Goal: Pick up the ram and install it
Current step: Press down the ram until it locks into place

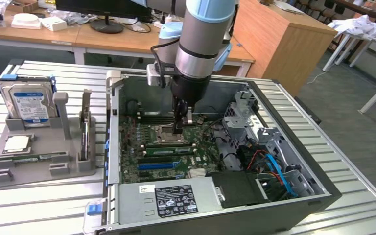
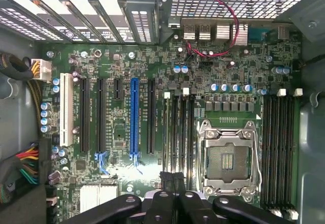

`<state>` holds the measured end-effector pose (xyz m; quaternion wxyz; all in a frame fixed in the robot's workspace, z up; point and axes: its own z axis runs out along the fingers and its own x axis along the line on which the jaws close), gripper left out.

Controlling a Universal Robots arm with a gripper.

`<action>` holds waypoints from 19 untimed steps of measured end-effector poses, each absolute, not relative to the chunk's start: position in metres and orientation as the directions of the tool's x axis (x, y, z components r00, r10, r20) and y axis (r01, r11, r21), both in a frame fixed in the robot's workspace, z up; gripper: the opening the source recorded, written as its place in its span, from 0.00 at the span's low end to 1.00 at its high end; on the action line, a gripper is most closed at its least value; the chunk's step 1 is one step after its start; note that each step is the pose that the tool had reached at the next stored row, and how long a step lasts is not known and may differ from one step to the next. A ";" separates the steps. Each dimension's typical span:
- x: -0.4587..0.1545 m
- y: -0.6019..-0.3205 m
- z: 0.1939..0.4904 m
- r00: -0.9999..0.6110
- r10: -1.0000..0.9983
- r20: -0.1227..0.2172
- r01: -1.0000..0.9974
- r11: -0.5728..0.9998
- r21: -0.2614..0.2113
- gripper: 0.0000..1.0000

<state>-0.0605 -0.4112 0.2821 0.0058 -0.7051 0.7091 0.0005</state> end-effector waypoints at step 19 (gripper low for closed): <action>-0.060 -0.411 0.282 -0.116 -0.993 -0.009 -0.993 0.117 -0.007 0.10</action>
